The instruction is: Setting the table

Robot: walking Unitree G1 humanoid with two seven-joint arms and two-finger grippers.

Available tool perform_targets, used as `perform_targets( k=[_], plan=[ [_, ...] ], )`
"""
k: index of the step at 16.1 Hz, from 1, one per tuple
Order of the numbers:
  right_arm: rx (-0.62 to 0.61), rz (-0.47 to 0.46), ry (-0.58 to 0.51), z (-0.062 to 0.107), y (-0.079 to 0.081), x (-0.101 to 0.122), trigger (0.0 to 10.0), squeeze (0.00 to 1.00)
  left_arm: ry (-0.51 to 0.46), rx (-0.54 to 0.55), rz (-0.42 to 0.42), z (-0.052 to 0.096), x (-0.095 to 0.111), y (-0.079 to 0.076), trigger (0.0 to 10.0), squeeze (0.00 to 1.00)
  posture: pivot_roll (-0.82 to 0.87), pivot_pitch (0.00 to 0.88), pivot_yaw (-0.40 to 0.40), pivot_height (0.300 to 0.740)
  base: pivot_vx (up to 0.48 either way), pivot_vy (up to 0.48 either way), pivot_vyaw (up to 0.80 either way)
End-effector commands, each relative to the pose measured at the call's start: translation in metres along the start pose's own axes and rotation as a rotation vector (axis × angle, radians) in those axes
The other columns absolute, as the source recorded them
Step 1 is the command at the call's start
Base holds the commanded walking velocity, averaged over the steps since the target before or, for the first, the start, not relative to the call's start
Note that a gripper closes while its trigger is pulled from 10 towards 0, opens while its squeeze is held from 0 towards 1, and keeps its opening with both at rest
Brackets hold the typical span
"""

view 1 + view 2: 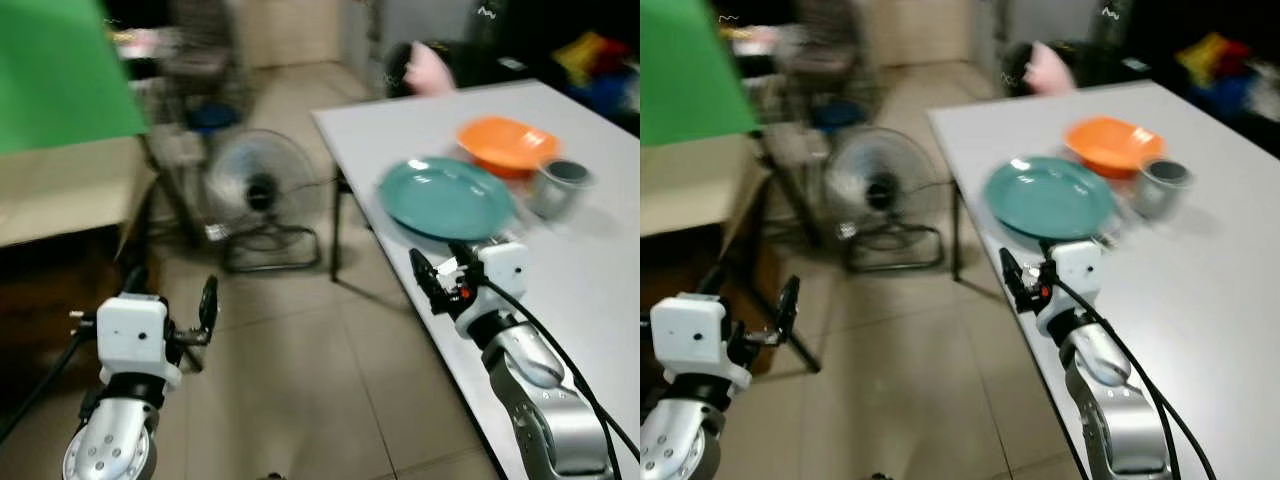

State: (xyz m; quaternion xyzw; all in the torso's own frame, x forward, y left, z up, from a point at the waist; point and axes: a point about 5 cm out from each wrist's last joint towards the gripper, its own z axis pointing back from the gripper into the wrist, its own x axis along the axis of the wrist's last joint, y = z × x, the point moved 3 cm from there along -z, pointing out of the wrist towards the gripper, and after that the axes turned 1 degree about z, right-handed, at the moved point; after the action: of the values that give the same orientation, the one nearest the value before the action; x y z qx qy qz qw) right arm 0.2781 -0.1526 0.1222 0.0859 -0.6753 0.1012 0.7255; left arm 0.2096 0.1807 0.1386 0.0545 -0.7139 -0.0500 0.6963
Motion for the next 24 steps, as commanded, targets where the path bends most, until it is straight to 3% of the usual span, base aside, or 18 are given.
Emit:
perform_targets(
  k=[1, 8, 11, 13, 18, 24],
  plan=[
    [-0.012, 0.005, -0.011, -0.002, -0.005, 0.002, 10.0, 0.00, -0.012, 0.001, 0.002, 0.001, 0.001, -0.001, 10.0, 0.00, -0.09, 0.000, 0.059, 0.740, 0.000, 0.000, 0.80],
    [0.080, -0.029, -0.006, -0.004, 0.010, -0.003, 10.0, 0.00, -0.013, 0.016, 0.022, 0.005, 0.000, 0.000, 10.0, 0.00, -0.08, 0.000, 0.046, 0.740, 0.000, 0.000, 0.80],
    [0.089, -0.044, -0.001, -0.004, 0.012, -0.004, 10.0, 0.00, -0.011, 0.016, 0.018, 0.005, 0.000, 0.001, 10.0, 0.00, -0.07, 0.000, 0.047, 0.740, 0.000, 0.336, 0.80],
    [0.056, -0.110, 0.008, -0.004, 0.010, -0.006, 10.0, 0.00, -0.013, 0.018, 0.014, 0.004, 0.001, 0.003, 10.0, 0.00, -0.07, 0.000, 0.046, 0.740, 0.000, 0.352, 0.00],
    [0.039, -0.144, 0.019, -0.004, 0.010, -0.006, 10.0, 0.00, -0.006, 0.023, 0.004, 0.003, 0.001, 0.007, 10.0, 0.00, -0.08, 0.000, 0.044, 0.740, 0.000, 0.349, 0.00],
    [0.043, -0.150, 0.027, -0.005, 0.013, -0.005, 10.0, 0.00, -0.003, 0.031, 0.000, 0.002, 0.001, 0.009, 10.0, 0.00, -0.08, 0.000, 0.040, 0.740, 0.000, 0.352, -0.49]
  ],
)
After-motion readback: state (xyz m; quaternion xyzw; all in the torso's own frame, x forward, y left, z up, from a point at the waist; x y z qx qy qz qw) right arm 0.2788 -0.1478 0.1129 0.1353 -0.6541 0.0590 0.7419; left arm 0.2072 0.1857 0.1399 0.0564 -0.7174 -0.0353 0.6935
